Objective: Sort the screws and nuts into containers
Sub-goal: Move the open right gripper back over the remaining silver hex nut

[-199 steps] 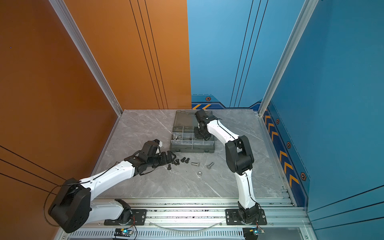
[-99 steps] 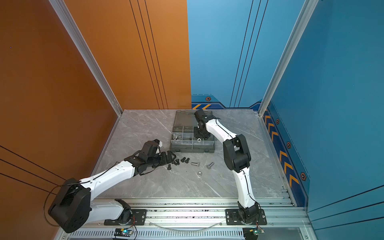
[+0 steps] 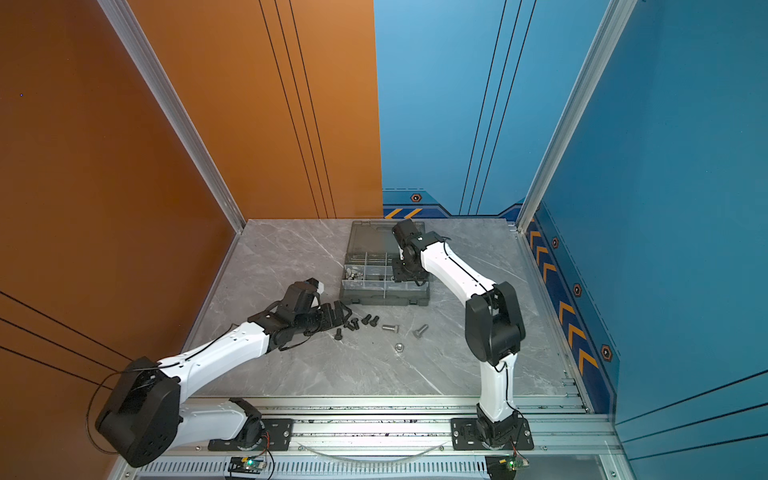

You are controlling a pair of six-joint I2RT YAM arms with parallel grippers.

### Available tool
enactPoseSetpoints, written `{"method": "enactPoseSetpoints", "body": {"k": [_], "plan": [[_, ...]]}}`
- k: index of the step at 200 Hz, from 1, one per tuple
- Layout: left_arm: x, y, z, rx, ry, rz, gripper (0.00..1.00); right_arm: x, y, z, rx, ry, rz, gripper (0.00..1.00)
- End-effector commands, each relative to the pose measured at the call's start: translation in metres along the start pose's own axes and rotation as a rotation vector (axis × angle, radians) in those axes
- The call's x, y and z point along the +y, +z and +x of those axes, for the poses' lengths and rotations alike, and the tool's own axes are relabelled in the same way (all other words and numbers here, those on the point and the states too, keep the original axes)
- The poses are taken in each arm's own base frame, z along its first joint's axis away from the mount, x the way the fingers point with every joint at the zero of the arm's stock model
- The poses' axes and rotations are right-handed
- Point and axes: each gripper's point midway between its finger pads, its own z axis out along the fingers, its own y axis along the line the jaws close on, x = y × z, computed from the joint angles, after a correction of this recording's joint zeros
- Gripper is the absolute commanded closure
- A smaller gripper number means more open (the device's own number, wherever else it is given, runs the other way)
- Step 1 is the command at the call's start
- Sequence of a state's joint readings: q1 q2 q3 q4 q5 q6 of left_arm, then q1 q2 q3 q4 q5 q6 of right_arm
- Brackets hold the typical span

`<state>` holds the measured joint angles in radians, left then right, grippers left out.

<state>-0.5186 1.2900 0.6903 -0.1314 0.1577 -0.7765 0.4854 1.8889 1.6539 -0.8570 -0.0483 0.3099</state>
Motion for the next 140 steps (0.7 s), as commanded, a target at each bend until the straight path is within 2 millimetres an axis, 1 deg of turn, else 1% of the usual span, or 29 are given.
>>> {"method": "enactPoseSetpoints", "body": {"k": [1,13,19,43,85,97,100,108,140], "plan": [[0.001,-0.003,0.001,-0.001,0.001,-0.016,0.02,-0.002,-0.011,0.037,0.061,-0.039,0.025,0.46],[0.001,-0.002,0.001,0.001,0.001,-0.018,0.02,0.000,-0.017,0.055,0.072,-0.054,0.026,0.46],[0.001,-0.002,0.001,0.002,0.001,-0.019,0.02,0.000,-0.017,0.066,0.088,-0.061,0.028,0.45],[0.000,-0.001,0.001,0.005,0.005,-0.015,0.02,0.006,-0.022,0.102,0.116,-0.088,0.023,0.45],[0.000,-0.001,0.001,0.007,0.008,-0.014,0.02,0.012,-0.022,0.154,0.158,-0.112,0.018,0.44],[-0.001,-0.001,0.001,0.006,0.007,-0.014,0.02,0.011,-0.020,0.162,0.162,-0.099,0.016,0.44],[0.000,-0.001,0.001,0.006,0.008,-0.014,0.02,0.018,-0.020,0.169,0.167,-0.120,0.007,0.43],[-0.001,-0.002,0.001,0.005,0.008,-0.013,0.02,0.021,-0.018,0.175,0.170,-0.122,-0.001,0.43],[0.000,0.000,0.002,0.014,0.011,-0.013,0.02,0.032,-0.006,0.190,0.179,-0.105,-0.018,0.43]]}}
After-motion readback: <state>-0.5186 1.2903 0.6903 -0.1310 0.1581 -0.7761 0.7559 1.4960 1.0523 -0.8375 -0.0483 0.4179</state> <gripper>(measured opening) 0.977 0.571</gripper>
